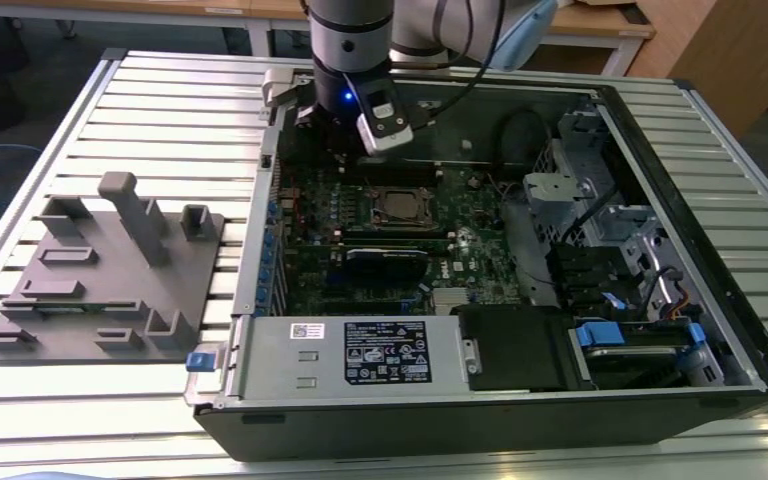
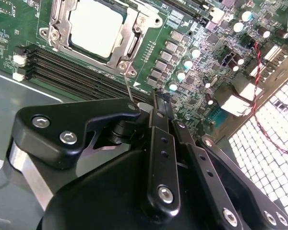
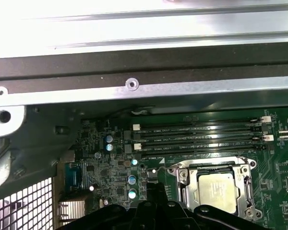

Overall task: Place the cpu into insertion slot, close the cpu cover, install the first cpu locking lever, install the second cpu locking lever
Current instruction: 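Install the first cpu locking lever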

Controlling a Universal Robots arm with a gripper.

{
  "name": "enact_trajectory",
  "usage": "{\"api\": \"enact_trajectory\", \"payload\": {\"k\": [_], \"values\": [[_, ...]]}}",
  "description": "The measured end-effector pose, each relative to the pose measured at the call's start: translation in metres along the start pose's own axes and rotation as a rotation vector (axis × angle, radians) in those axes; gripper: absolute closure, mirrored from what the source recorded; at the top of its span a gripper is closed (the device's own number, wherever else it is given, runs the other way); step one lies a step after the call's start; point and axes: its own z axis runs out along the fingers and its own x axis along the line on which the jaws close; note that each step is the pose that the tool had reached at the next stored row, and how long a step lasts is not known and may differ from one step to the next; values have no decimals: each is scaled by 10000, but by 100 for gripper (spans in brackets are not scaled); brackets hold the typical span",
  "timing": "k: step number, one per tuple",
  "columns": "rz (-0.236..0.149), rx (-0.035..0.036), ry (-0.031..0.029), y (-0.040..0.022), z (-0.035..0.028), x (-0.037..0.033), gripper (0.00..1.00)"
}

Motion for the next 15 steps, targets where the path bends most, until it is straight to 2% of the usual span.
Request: {"api": "enact_trajectory", "payload": {"k": [3,4,7,9,15], "values": [[-2,-3,2,0,0,3,90],[0,-25,4,-1,-1,4,90],[4,-194,16,-3,0,3,90],[6,-246,21,-3,-1,4,90],[3,-272,13,-2,-17,4,90]]}}
